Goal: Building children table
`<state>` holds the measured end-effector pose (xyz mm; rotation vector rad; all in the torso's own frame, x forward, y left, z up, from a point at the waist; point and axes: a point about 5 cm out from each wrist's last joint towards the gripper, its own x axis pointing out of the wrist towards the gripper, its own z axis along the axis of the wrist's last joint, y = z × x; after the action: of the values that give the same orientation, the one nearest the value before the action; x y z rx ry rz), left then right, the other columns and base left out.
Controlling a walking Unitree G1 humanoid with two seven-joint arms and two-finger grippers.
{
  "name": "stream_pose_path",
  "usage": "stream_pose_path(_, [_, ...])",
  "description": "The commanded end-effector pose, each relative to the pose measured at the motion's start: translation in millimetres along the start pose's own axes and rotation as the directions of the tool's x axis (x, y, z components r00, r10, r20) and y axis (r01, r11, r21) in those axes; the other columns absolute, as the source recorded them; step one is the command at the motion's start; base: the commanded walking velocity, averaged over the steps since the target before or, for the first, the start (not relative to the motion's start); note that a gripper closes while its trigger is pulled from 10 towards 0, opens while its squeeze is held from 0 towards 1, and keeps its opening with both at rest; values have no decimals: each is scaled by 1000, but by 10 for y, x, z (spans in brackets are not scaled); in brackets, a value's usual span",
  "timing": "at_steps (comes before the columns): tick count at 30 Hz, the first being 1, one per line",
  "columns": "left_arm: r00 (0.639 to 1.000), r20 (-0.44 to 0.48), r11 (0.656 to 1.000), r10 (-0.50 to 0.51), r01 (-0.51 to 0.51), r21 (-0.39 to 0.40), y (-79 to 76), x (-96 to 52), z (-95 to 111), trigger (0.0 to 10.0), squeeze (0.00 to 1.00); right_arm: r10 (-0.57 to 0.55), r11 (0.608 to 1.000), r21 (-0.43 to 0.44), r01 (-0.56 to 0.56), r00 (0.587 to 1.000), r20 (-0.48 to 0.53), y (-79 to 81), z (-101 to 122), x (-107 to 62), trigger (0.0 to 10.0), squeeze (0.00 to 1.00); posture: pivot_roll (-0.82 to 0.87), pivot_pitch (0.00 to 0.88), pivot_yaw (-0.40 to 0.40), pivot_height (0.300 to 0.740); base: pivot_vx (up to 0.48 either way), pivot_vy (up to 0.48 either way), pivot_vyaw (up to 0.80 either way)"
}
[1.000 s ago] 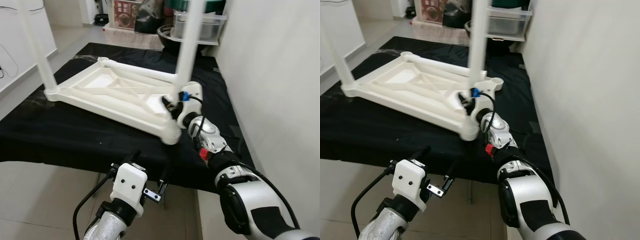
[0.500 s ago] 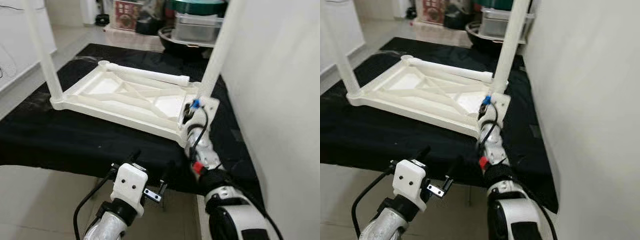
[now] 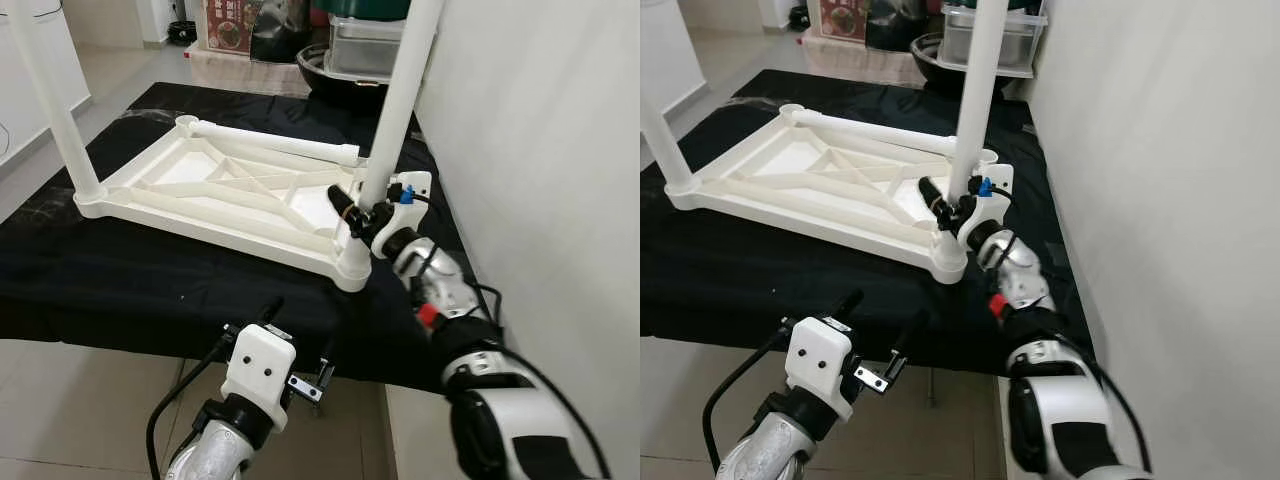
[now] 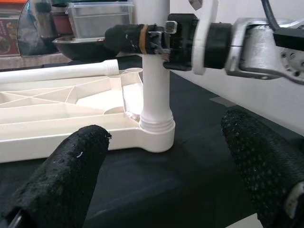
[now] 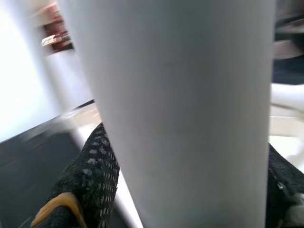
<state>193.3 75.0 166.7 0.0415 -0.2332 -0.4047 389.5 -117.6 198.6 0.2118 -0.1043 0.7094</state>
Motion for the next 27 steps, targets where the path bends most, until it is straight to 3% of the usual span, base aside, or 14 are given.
stream_pose_path(1, [1000,-17,1000,-4,4,3,-3,-6,-30,10000,0,155,988,1,-156,986,-57,130,-61,38,10000,0,109,87,-103,740,0,0,0])
stream_pose_path(4, [1000,-17,1000,-3,3,3,-3,-6,-30,10000,0,230,973,-6,-232,968,-103,165,-107,21,10000,0,110,88,-102,740,0,0,0])
stream_pose_path(6, [1000,-16,1000,-1,1,3,-1,-7,-28,10000,0,423,904,19,-427,887,-185,275,-210,-31,10000,0,111,89,-105,740,0,0,0])
stream_pose_path(9, [1000,-16,1000,0,0,3,1,-8,-29,10000,0,506,861,49,-506,841,-191,372,-251,-15,9098,0,114,90,-106,740,0,0,0])
stream_pose_path(10, [1000,-16,1000,1,-1,3,2,-8,-29,10000,0,501,864,46,-501,848,-174,392,-239,14,3451,0,114,90,-106,740,0,0,0])
stream_pose_path(11, [1000,-16,1000,1,-1,3,2,-8,-29,10000,0,501,864,46,-501,848,-174,392,-239,14,3451,0,114,90,-106,740,0,0,0])
stream_pose_path(12, [1000,-17,1000,1,-1,3,3,-9,-29,10000,0,472,881,37,-473,867,-159,395,-227,48,0,0,114,90,-105,740,0,0,0])
stream_pose_path(15, [1000,-16,1000,2,-2,3,3,-11,-29,10000,0,426,904,22,-427,896,-123,387,-194,91,0,0,114,88,-106,740,0,0,0])
stream_pose_path(19, [1000,-17,1000,0,0,3,-2,-18,-32,10000,0,166,985,-32,-170,982,-90,256,-141,178,0,0,113,83,-107,740,0,0,0])
stream_pose_path(21, [1000,-17,1000,0,0,3,-2,-18,-32,10000,0,166,985,-32,-170,982,-90,256,-141,178,0,0,113,83,-107,740,0,0,0])
stream_pose_path(22, [1000,-17,1000,0,0,3,-3,-19,-32,10000,0,65,996,-47,-69,994,-87,195,-131,188,0,0,113,83,-107,740,0,0,0])
stream_pose_path(23, [1000,-17,1000,-1,1,2,-4,-21,-34,10000,0,-183,981,-85,176,978,-96,31,-147,150,0,0,106,77,-101,740,0,0,0])
stream_pose_path(26, [1000,-18,1000,-2,2,2,-5,-23,-35,10000,0,-367,927,-119,355,925,-100,-93,-164,94,0,0,106,76,-99,740,0,0,0])
stream_pose_path(27, [1000,-18,1000,-2,2,2,-6,-24,-39,10000,0,-528,844,-171,508,843,-98,-209,-182,12,0,0,106,75,-99,740,0,0,0])
